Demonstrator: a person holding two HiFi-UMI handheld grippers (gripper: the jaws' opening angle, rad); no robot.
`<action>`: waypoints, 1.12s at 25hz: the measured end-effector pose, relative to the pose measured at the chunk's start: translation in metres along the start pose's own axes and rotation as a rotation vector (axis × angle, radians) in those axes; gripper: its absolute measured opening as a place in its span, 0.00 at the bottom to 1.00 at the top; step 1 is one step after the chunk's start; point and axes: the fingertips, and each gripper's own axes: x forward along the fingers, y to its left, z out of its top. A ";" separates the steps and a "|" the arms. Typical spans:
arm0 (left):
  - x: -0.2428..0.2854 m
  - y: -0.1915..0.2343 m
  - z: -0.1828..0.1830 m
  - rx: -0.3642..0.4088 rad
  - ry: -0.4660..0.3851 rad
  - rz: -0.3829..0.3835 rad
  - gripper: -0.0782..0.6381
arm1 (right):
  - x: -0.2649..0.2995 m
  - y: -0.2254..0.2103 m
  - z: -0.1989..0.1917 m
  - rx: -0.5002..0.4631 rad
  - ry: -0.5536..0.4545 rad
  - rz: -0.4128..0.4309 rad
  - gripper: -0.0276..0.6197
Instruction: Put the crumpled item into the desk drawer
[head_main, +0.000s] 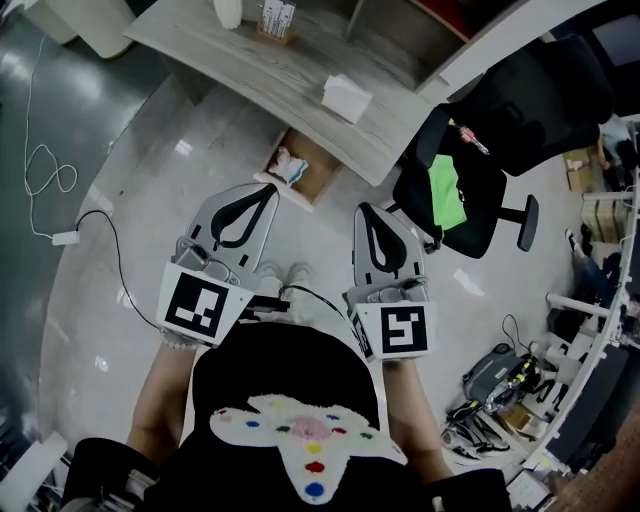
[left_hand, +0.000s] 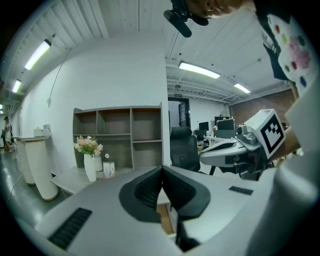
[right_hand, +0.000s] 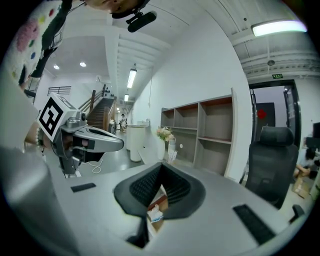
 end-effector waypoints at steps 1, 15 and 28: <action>-0.001 -0.001 0.000 -0.002 0.000 -0.001 0.13 | -0.001 -0.001 0.001 0.002 -0.001 -0.004 0.05; -0.014 -0.006 -0.005 0.016 0.020 0.003 0.13 | -0.013 0.004 0.001 -0.027 0.017 0.019 0.05; -0.017 -0.003 -0.015 0.006 0.037 0.016 0.13 | -0.011 0.014 0.000 -0.040 0.025 0.046 0.05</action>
